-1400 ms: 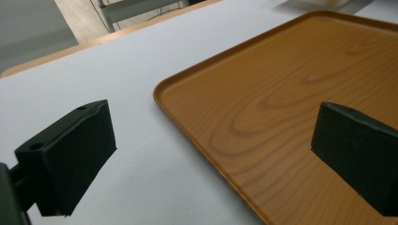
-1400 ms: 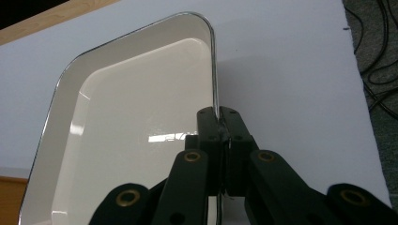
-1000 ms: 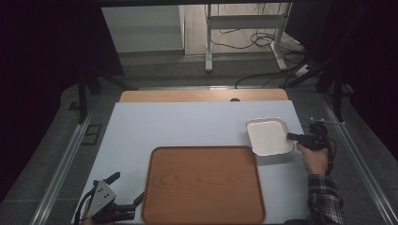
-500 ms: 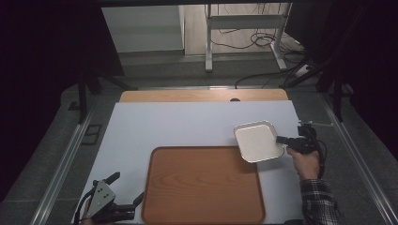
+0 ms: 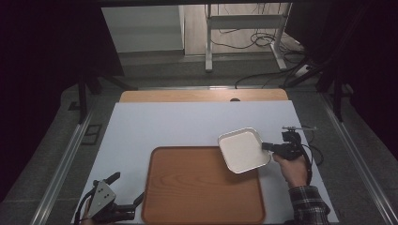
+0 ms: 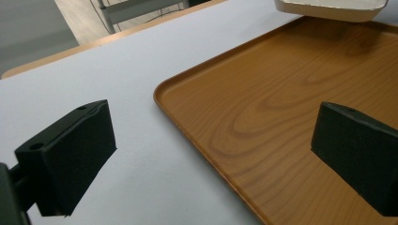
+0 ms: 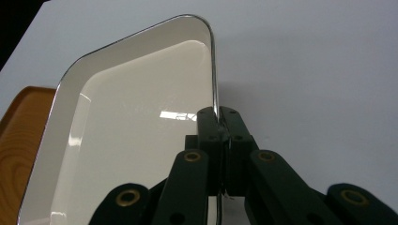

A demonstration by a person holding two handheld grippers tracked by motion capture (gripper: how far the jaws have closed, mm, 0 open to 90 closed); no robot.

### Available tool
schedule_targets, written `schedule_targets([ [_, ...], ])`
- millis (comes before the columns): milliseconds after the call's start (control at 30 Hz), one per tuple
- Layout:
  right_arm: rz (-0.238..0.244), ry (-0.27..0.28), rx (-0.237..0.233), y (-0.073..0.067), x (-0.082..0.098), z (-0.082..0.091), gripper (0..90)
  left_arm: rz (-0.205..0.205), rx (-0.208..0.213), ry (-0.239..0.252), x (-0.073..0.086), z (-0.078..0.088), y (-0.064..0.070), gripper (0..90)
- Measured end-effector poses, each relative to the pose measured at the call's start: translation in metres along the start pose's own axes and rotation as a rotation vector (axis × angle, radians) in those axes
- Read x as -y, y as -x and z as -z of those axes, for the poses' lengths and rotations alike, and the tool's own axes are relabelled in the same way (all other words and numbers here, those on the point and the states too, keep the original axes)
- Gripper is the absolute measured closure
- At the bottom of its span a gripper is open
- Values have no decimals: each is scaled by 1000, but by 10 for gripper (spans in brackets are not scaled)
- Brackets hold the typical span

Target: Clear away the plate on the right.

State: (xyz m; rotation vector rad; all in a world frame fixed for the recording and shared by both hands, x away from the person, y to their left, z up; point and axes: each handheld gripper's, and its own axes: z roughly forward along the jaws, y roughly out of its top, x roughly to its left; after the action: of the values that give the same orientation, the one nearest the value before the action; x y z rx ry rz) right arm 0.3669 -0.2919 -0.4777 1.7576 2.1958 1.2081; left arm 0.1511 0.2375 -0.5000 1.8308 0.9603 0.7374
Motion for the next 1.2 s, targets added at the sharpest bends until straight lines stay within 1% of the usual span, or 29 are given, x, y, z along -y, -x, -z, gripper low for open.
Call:
schedule_targets([
  [133,10,-11,-19,-11,4,-4,888,-1,-1,-2,0,0,0,0],
  [533,60,-60,-73,-47,19,-18,888,-6,-2,-6,0,-1,0,0],
  [600,67,-68,-79,-53,21,-21,888,-7,-1,-7,0,-1,0,0],
  [700,76,-77,-84,-59,24,-25,887,-7,-1,-6,0,-1,0,0],
  [800,84,-97,-88,-67,28,-31,888,-7,-1,-7,0,-1,0,0],
  [900,95,-119,-95,-72,32,-37,888,-9,-1,-7,0,-1,1,0],
  [967,113,-137,-90,-76,35,-41,888,-10,0,-7,0,-1,1,0],
  [1167,131,-167,-62,-77,38,-51,888,-12,1,-7,0,-1,1,0],
  [1200,126,-167,-67,-77,39,-52,888,-12,1,-8,0,-1,1,0],
])
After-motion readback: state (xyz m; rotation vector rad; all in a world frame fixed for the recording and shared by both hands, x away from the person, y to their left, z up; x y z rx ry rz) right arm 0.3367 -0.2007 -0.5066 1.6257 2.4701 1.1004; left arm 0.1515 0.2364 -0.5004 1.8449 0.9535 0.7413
